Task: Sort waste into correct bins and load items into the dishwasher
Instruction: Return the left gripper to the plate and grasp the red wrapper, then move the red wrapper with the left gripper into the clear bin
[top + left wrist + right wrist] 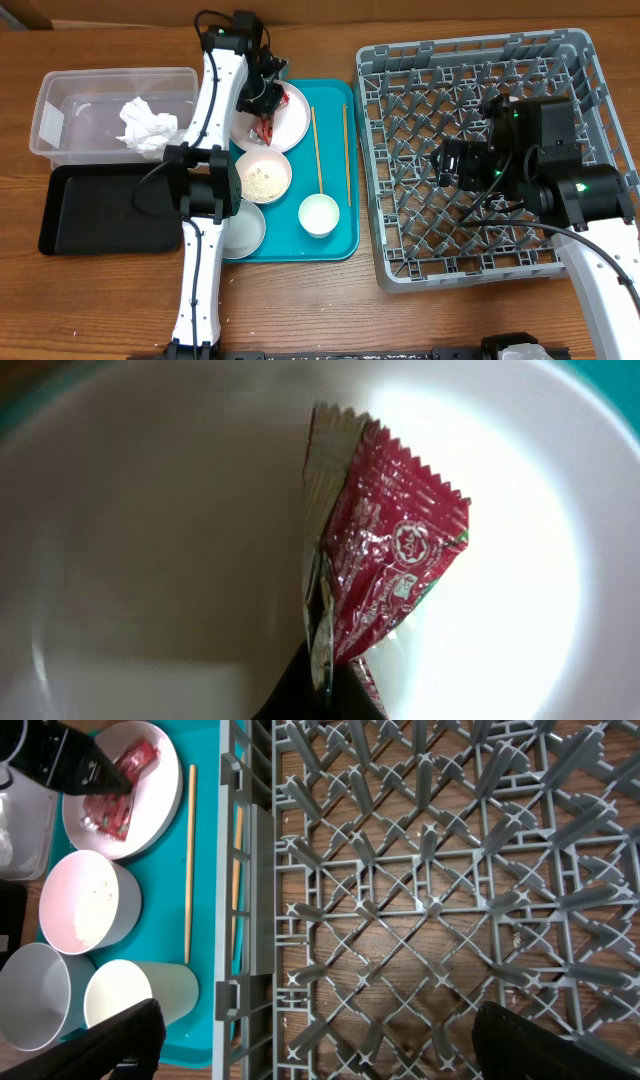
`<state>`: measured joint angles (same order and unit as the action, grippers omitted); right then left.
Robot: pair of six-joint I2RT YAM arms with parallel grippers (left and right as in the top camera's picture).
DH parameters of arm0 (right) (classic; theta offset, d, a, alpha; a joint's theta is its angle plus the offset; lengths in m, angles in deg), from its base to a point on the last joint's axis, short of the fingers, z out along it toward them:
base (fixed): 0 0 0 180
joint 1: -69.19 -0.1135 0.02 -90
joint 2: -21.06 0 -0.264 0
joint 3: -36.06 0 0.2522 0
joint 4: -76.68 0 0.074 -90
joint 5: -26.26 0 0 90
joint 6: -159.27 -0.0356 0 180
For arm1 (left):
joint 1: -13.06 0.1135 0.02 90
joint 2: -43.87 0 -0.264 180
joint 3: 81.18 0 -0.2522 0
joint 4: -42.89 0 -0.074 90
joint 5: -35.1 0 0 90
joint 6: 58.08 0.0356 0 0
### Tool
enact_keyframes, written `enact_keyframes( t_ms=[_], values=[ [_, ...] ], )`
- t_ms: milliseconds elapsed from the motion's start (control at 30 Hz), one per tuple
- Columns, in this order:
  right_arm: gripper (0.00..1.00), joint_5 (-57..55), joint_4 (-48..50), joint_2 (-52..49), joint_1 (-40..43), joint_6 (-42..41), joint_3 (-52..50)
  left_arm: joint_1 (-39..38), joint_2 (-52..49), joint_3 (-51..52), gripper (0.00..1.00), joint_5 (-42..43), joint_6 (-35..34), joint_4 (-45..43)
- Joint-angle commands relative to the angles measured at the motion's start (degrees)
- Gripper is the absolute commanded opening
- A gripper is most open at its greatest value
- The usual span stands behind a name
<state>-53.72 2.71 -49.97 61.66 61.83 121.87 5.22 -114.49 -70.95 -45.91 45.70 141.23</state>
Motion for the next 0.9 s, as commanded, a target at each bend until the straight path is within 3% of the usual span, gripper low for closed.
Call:
enact_keyframes(
  t_ms=[0,100,167,467,667,733,767,867],
  values=[
    [1.0,-0.48,0.46,-0.04,0.22,0.39,1.51,0.17,-0.35,-8.15,0.04,1.42,-3.98,4.7],
    [1.0,-0.46,0.48,-0.04,0.22,0.2,1.51,1.36,1.86,-18.23,0.04,1.22,-6.45,12.04],
    [1.0,-0.48,0.52,-0.04,0.22,0.22,1.51,2.49,4.22,-21.22,0.04,0.39,-10.82,12.26],
    [1.0,-0.48,1.14,-0.04,0.22,0.22,1.51,11.26,14.25,-21.46,0.04,-5.2,-21.66,12.24],
    [1.0,-0.48,1.55,-0.04,0.22,0.22,1.51,17.66,14.27,-14.19,0.07,-5.03,-22.82,12.24],
    [1.0,-0.48,1.55,-0.04,0.22,0.22,1.51,18.82,14.27,-10.14,0.23,-5.55,-22.82,12.24],
    [1.0,-0.48,1.57,-0.04,0.22,0.22,1.51,19.26,14.27,-8.35,0.42,-6.21,-22.82,12.24],
    [1.0,-0.48,1.68,-0.04,0.22,0.22,1.51,20.85,14.27,-4.33,0.82,-7.52,-22.8,12.24]
  ],
)
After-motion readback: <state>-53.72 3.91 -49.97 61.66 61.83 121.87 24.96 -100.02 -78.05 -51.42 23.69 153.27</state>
